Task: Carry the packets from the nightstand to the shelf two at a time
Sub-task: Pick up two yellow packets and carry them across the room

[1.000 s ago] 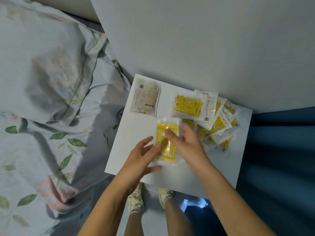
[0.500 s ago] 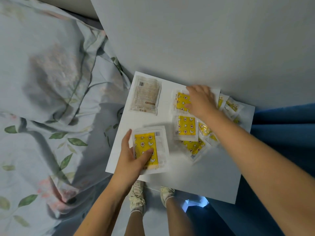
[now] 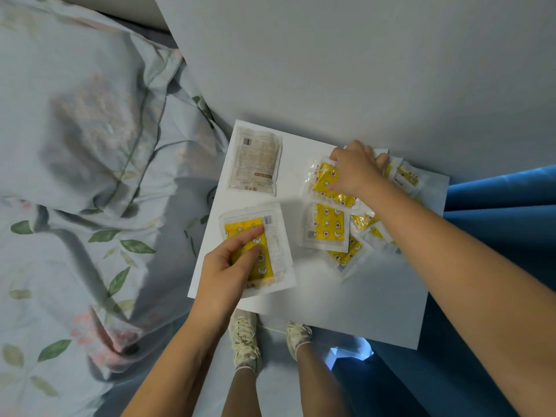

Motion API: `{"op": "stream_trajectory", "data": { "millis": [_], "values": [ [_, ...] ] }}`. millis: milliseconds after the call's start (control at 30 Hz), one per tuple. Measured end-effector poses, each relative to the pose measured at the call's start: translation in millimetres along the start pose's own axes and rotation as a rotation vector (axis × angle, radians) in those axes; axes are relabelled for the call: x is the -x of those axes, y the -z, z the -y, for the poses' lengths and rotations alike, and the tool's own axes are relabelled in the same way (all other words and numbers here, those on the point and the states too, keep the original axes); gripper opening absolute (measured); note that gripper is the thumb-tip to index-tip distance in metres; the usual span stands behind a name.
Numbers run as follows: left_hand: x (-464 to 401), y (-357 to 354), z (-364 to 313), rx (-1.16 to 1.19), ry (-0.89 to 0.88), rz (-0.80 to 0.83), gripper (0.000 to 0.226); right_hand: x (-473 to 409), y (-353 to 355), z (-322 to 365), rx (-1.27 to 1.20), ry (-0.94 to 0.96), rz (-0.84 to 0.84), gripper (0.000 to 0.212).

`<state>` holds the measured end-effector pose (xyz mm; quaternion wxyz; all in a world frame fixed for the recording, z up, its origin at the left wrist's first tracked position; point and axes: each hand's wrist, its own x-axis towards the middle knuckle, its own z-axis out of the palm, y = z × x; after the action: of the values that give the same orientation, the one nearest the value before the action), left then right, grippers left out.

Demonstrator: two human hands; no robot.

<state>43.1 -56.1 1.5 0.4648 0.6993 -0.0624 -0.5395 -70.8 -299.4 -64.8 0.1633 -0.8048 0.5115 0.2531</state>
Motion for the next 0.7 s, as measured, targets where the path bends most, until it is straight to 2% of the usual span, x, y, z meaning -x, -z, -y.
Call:
{"op": "stream_trajectory", "data": {
  "millis": [67, 200, 233, 300, 367, 467, 533, 567, 600, 667, 700],
  "values": [
    [2, -1, -1, -0.003, -0.011, 0.002, 0.031, 12, 7, -5, -0.044, 0.051, -0.001, 0.046],
    [9, -8, -1, -0.011, 0.007, 0.012, 0.021, 61, 26, -16, -0.471, 0.08, -0.059, 0.034],
    [10, -10, 0, -0.006, 0.033, 0.038, 0.025, 77, 30, -17, -0.643, 0.069, -0.042, 0.026],
    [10, -16, 4, -0.005, 0.082, 0.102, 0.053, 111, 29, -9, -1.075, 0.068, 0.093, 0.011],
    [11, -23, 7, 0.045, 0.115, 0.164, 0.068, 138, 11, 4, -1.322, 0.074, 0.242, 0.016],
    [13, -31, 5, 0.125, 0.099, 0.163, 0.048, 158, -16, 21, -1.424, 0.028, 0.373, 0.019],
    [12, -31, 3, 0.063, 0.06, 0.091, 0.038, 155, -20, 21, -1.593, -0.065, 0.401, 0.048],
    [11, -29, 3, 0.046, 0.042, 0.066, 0.037, 151, -18, 19, -1.625, -0.1, 0.35, 0.058],
    [9, -27, 4, 0.05, 0.033, 0.045, 0.037, 144, -18, 17, -1.568, -0.131, 0.239, 0.056],
    [7, -20, 4, 0.084, 0.032, 0.004, 0.033, 124, -28, 13, -1.243, -0.204, -0.058, 0.04],
    [5, -17, 4, 0.099, 0.033, -0.018, 0.029, 112, -37, 13, -1.018, -0.255, -0.161, 0.043]
  ]
}}
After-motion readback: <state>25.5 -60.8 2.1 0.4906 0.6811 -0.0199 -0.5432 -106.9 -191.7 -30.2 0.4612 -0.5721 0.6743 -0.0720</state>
